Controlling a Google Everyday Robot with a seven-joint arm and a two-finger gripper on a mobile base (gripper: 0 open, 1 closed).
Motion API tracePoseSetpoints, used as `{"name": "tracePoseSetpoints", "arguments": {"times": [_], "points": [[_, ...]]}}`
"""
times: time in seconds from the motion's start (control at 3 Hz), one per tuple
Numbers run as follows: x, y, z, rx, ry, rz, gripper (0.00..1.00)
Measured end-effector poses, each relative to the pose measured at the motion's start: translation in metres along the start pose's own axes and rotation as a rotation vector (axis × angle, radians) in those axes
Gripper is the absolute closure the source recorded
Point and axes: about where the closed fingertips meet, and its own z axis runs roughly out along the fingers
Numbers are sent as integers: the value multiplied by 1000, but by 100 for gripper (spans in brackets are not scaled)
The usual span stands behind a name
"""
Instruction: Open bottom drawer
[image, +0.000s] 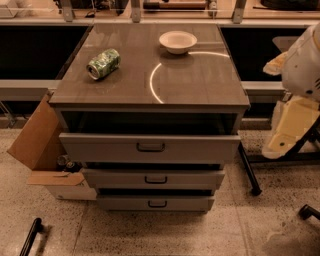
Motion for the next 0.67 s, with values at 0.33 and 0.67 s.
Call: {"name": "tracePoseSetpoints", "arguments": {"times": [0.33,0.67], "points": [[-5,21,43,-66,-43,20,0],[-22,45,80,-127,-61,35,0]]}}
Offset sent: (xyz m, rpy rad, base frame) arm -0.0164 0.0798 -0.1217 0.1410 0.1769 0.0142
